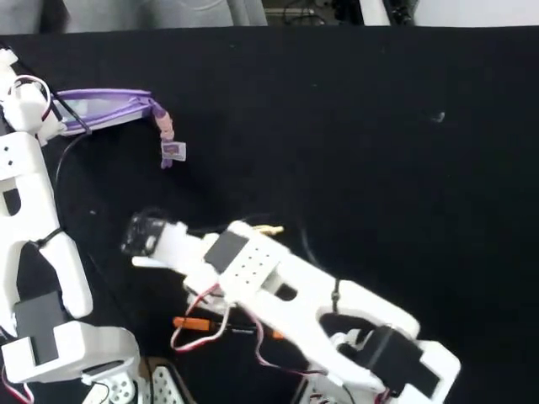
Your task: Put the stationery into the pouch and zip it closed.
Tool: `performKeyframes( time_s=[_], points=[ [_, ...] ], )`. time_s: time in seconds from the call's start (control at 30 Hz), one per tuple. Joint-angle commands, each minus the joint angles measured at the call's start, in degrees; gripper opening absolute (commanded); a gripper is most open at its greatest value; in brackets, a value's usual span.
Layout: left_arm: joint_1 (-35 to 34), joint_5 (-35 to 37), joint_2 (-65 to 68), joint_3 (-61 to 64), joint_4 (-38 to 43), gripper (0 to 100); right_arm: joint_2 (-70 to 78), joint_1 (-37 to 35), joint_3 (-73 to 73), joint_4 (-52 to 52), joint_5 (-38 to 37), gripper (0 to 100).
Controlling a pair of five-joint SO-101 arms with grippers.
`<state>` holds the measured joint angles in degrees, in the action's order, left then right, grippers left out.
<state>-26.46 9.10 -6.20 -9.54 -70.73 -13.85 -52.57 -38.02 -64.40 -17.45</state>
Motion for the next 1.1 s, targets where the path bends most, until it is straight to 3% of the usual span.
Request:
performKeyframes(
  time_s=[0.0, 0.17, 0.43, 0.8, 1.07],
  points=[
    [0.75, 0.44, -0.79, -1.36, 1.41, 3, -2.95, 1.67, 1.54, -1.67, 0.26, 20.4],
    [-2.24, 0.26, -0.79, -1.45, 2.64, 3, -2.95, 1.49, 1.71, -4.4, 0.18, 20.4],
    [-13.05, 0.53, -1.41, -1.89, 6.86, 3, -2.86, 1.41, 1.54, -4.75, 0.44, 20.4],
    [-22.11, -1.32, -1.32, -13.32, -2.55, 3, -2.59, -9.23, -1.63, -4.22, 0.62, 20.4],
    [-27.56, -4.75, -1.32, -12.79, -2.73, 3, -2.51, -9.76, -1.98, -3.43, 0.7, 20.4]
  ],
)
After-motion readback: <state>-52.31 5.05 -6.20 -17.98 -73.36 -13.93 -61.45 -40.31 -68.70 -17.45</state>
